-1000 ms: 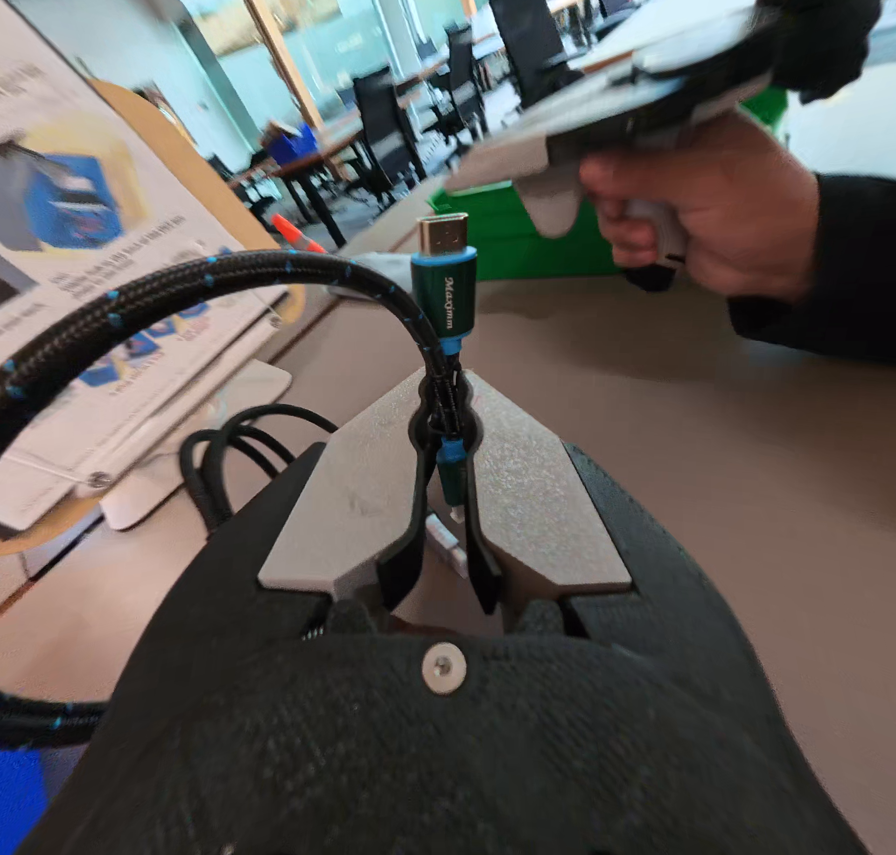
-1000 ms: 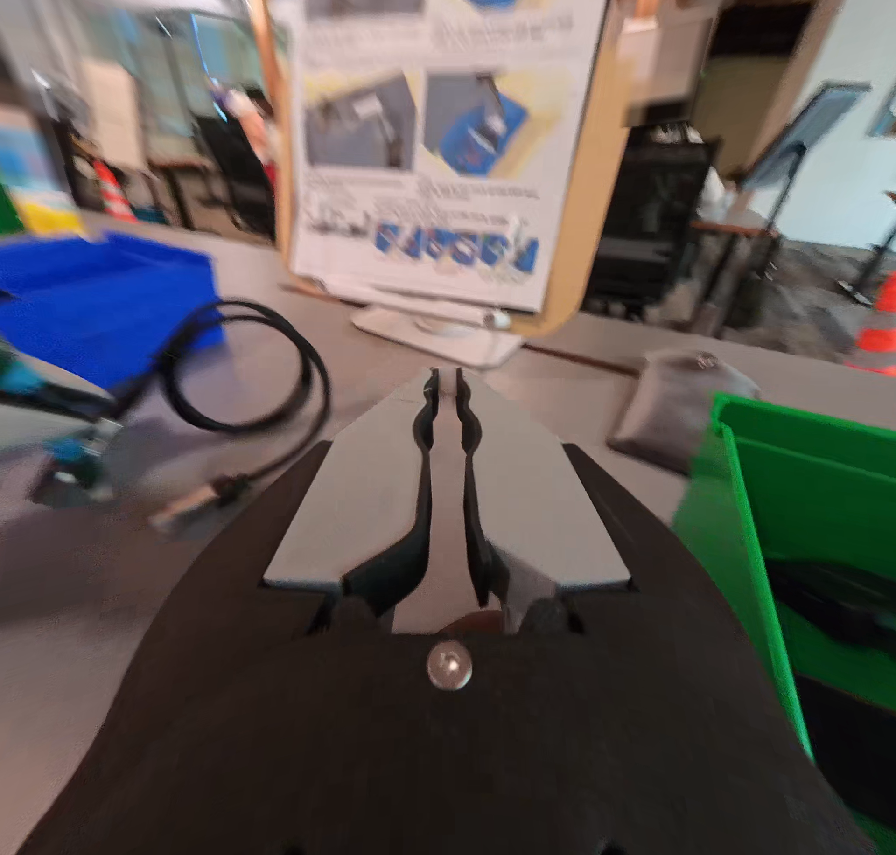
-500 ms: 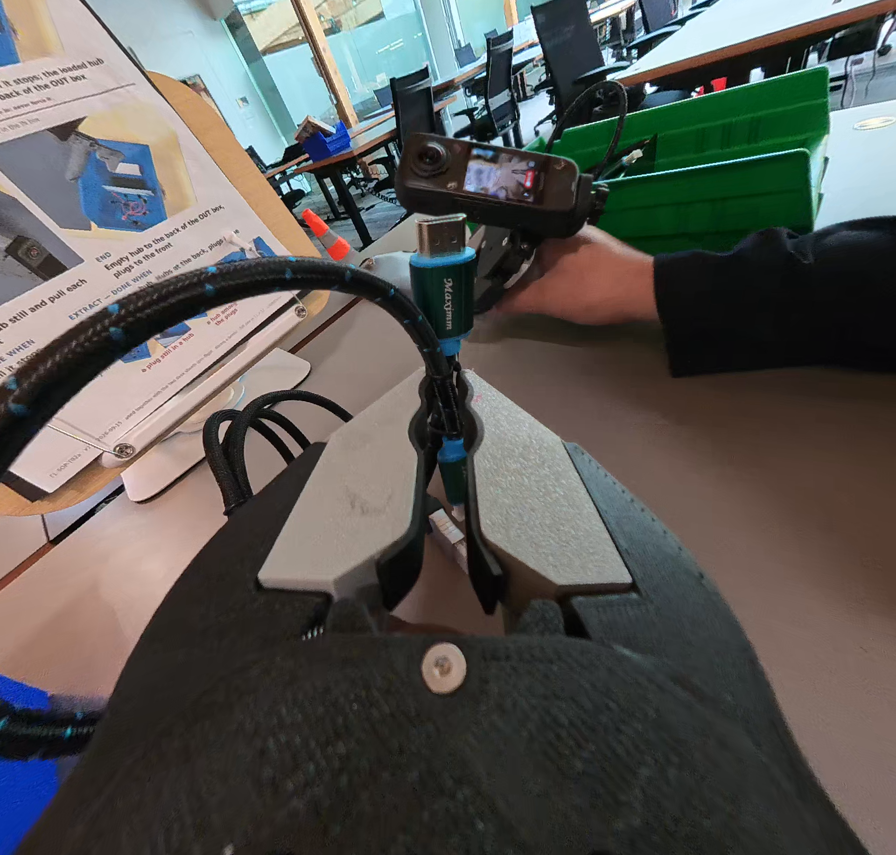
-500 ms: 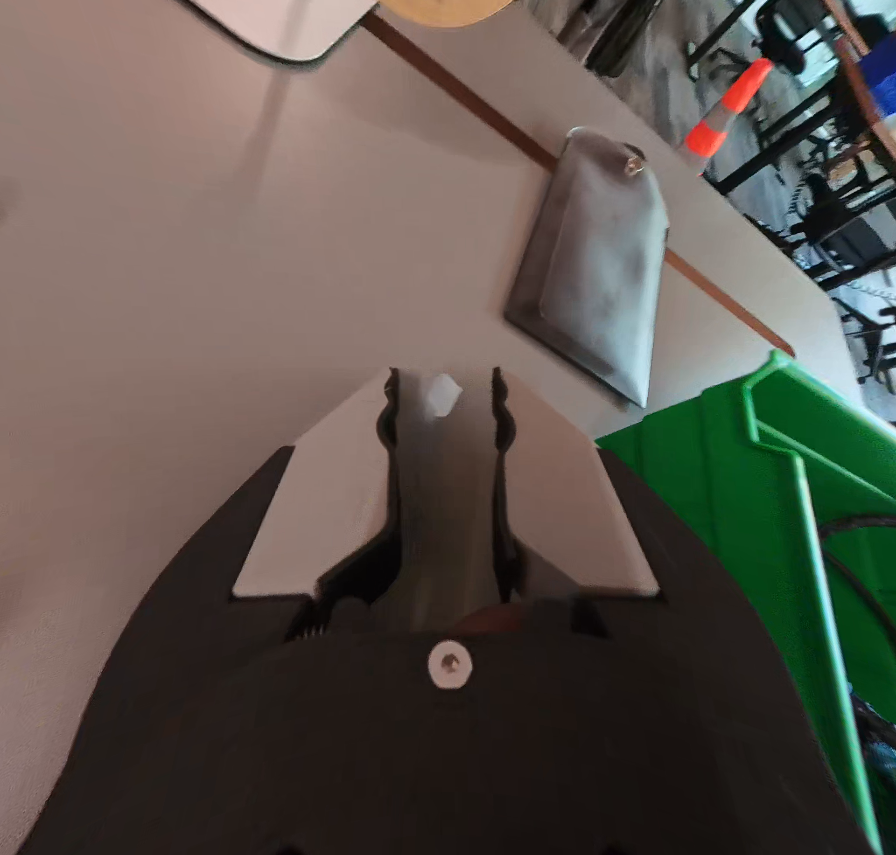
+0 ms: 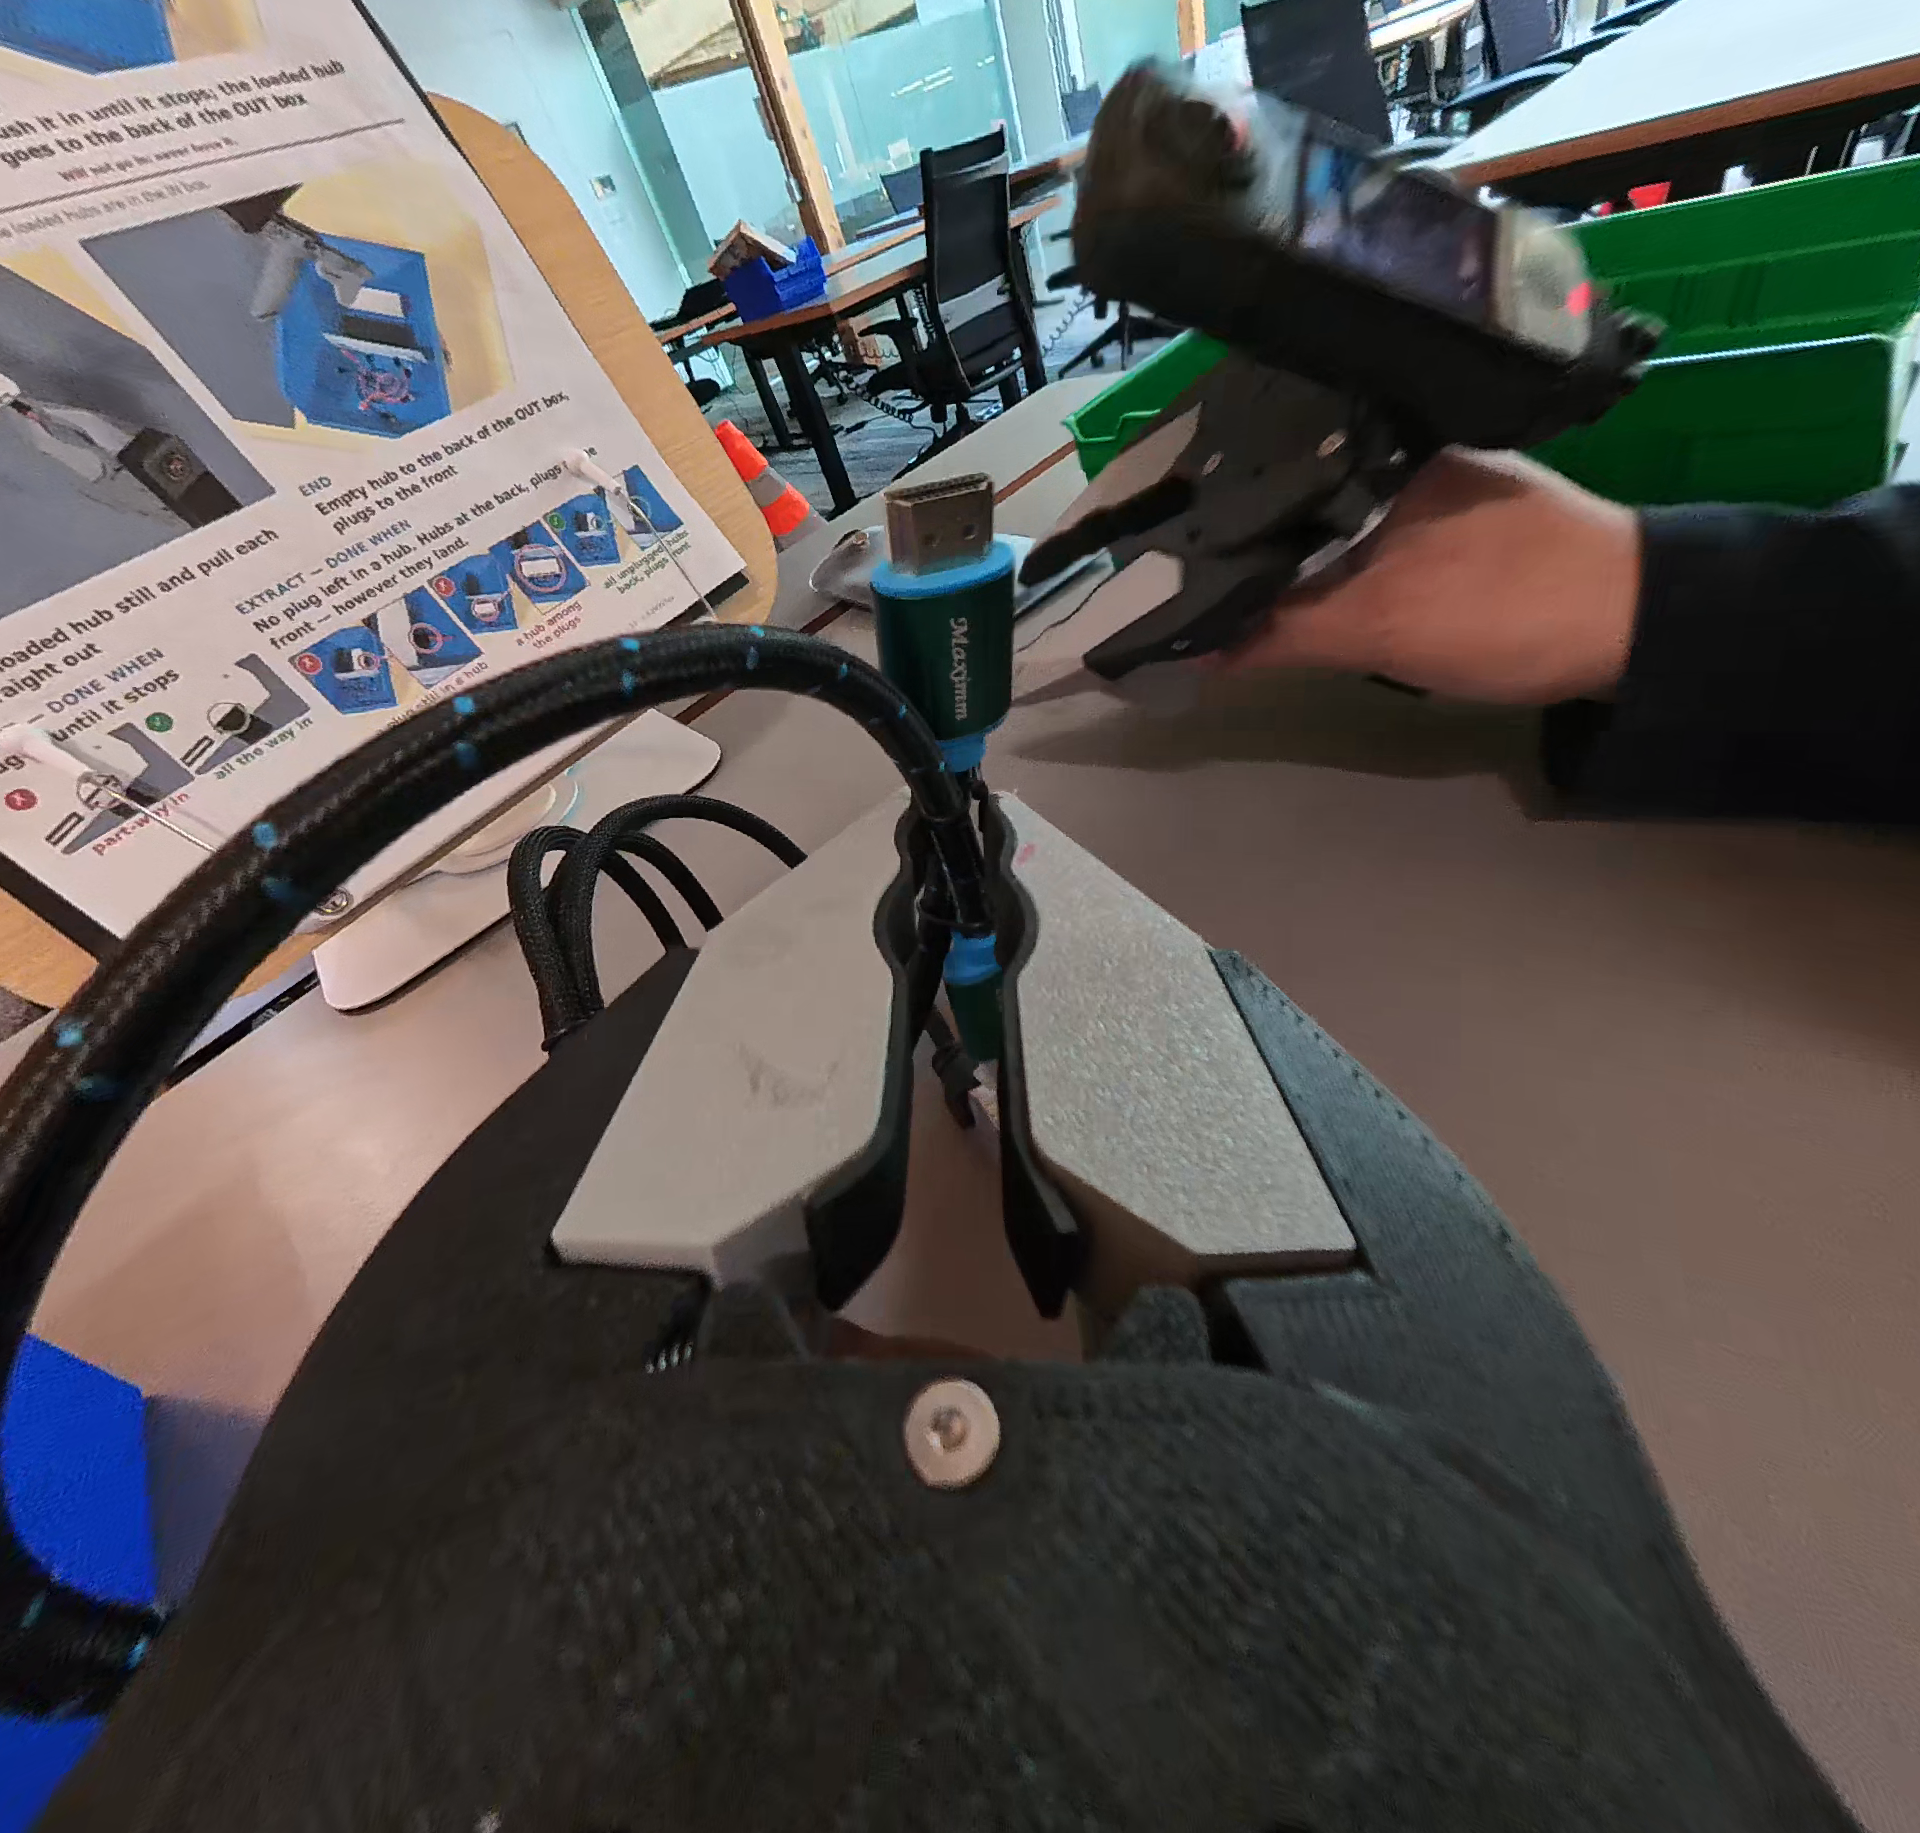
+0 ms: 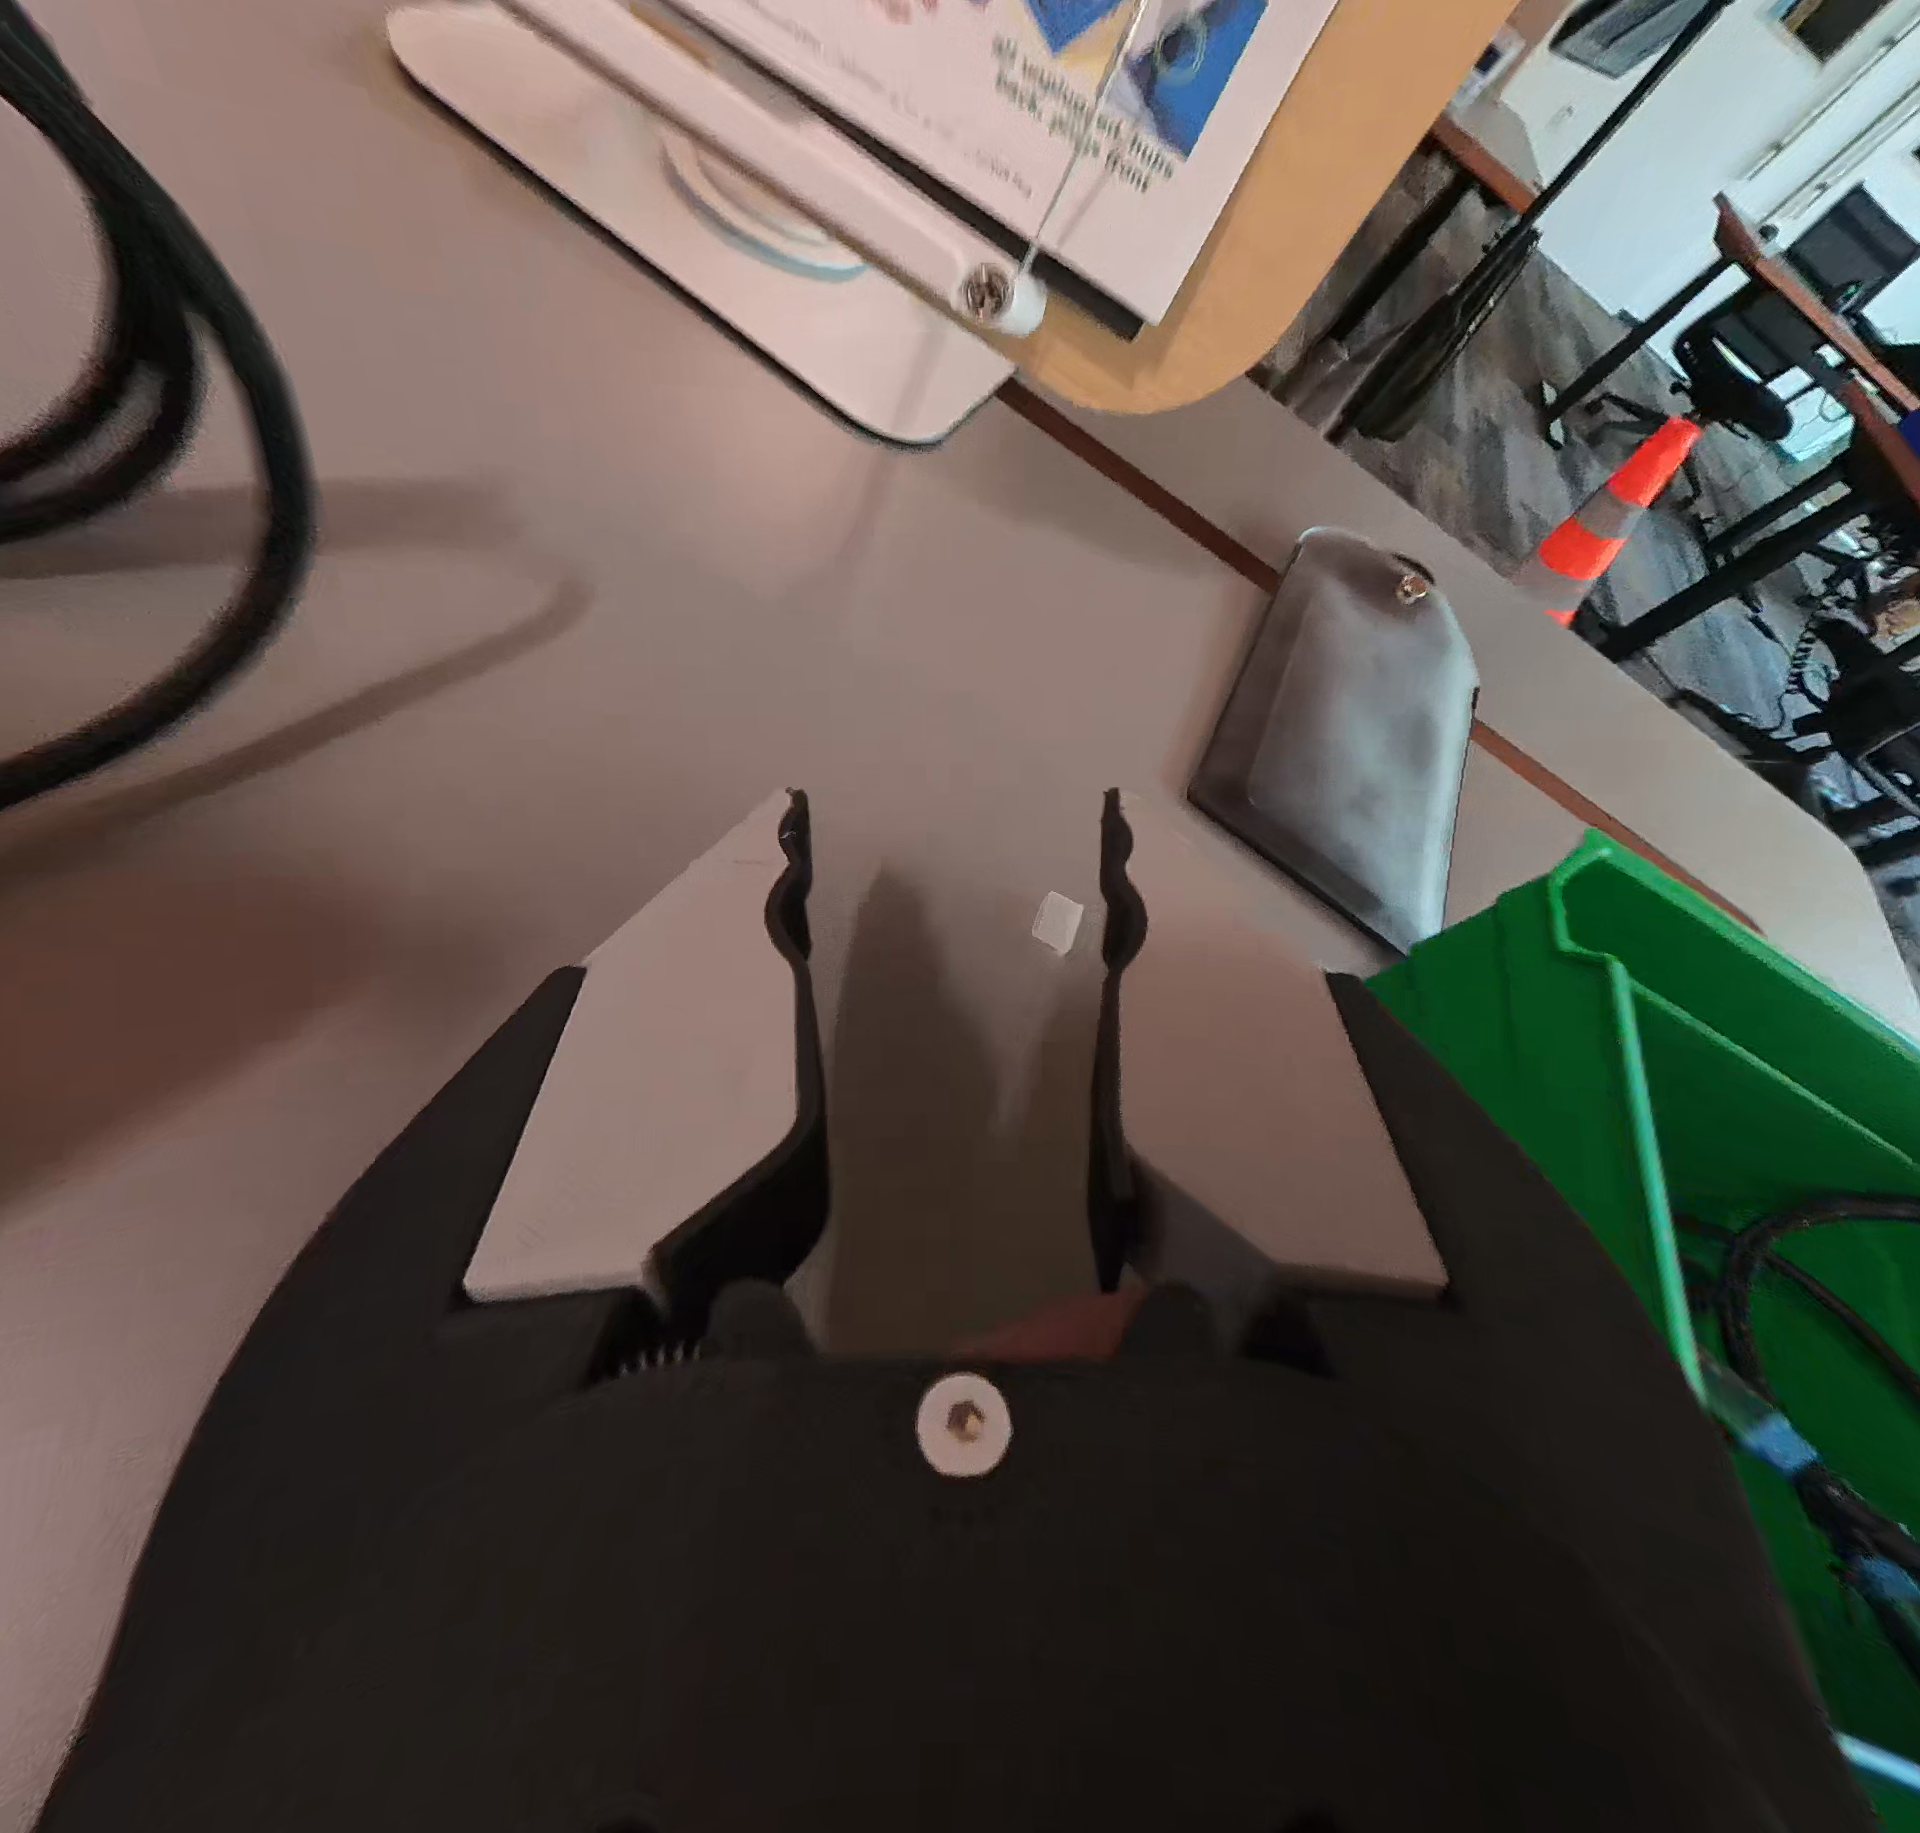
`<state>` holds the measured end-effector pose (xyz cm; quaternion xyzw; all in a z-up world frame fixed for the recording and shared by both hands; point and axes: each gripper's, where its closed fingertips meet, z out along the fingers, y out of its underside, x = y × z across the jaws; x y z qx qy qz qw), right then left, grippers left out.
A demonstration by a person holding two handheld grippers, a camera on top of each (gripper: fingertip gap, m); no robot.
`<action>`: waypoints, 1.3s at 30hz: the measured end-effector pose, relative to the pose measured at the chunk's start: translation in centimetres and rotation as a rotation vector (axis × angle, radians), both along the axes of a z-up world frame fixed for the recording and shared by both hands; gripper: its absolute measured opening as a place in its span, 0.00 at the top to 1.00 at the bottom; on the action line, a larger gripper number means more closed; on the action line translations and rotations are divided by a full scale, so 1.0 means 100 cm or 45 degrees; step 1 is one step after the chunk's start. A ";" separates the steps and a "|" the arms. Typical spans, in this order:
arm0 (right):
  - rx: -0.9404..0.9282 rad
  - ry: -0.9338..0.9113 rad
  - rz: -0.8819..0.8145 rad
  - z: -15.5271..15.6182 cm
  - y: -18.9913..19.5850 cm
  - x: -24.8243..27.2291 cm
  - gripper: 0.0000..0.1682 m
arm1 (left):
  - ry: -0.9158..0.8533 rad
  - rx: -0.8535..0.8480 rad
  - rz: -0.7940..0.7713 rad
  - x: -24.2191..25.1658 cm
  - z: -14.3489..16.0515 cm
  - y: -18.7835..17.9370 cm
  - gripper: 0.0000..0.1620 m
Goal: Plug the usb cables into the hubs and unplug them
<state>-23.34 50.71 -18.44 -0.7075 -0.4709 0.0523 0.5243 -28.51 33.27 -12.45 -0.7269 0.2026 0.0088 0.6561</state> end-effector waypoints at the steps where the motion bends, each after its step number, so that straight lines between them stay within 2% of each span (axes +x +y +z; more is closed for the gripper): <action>1: -0.009 0.031 0.018 0.010 -0.009 0.002 0.66 | -0.002 -0.001 0.002 -0.001 0.000 0.000 0.95; 5: -0.043 0.105 0.132 0.057 -0.059 0.032 0.66 | -0.013 -0.014 -0.001 -0.001 -0.001 0.000 0.95; 6: -0.033 0.099 0.126 0.070 -0.066 0.049 0.71 | -0.015 -0.021 -0.006 -0.001 -0.002 0.000 0.95; 7: -0.006 0.085 0.094 0.083 -0.069 0.069 0.78 | -0.017 -0.031 -0.011 0.000 -0.003 0.000 0.95; 10: 0.063 -0.021 -0.097 0.101 -0.056 0.137 0.81 | -0.013 -0.044 -0.027 0.004 -0.004 -0.001 0.95; 13: -0.074 -0.150 -0.223 0.082 -0.046 0.178 0.69 | -0.021 -0.050 -0.047 0.007 -0.004 -0.002 0.95; 16: -0.175 -0.148 -0.239 0.066 -0.045 0.186 0.68 | -0.025 -0.070 -0.060 0.009 -0.007 -0.002 0.95; 18: -0.235 -0.193 -0.239 0.050 -0.045 0.188 0.78 | -0.021 -0.062 -0.054 0.009 -0.006 -0.003 0.95; 19: -0.278 -0.237 -0.222 0.040 -0.047 0.189 0.92 | -0.024 -0.060 -0.055 0.009 -0.005 -0.003 0.95; 20: -0.306 -0.254 -0.188 0.034 -0.050 0.187 0.98 | -0.029 -0.061 -0.057 0.008 -0.005 -0.003 0.95; 23: -0.353 -0.320 -0.203 0.033 -0.055 0.201 0.99 | -0.040 -0.058 -0.050 0.006 -0.004 -0.003 0.95; 26: -0.407 -0.400 -0.337 0.033 -0.057 0.244 0.99 | -0.063 -0.054 -0.045 0.004 -0.002 -0.004 0.95; 31: -0.461 -0.366 -0.479 0.032 -0.075 0.306 0.99 | -0.077 -0.055 -0.053 0.005 0.000 -0.004 0.95; 35: -0.454 -0.360 -0.446 0.032 -0.088 0.303 0.99 | -0.072 -0.059 -0.059 0.007 -0.001 -0.004 0.95; 39: -0.419 -0.347 -0.336 0.032 -0.079 0.260 0.99 | -0.068 -0.059 -0.051 0.006 -0.001 -0.004 0.95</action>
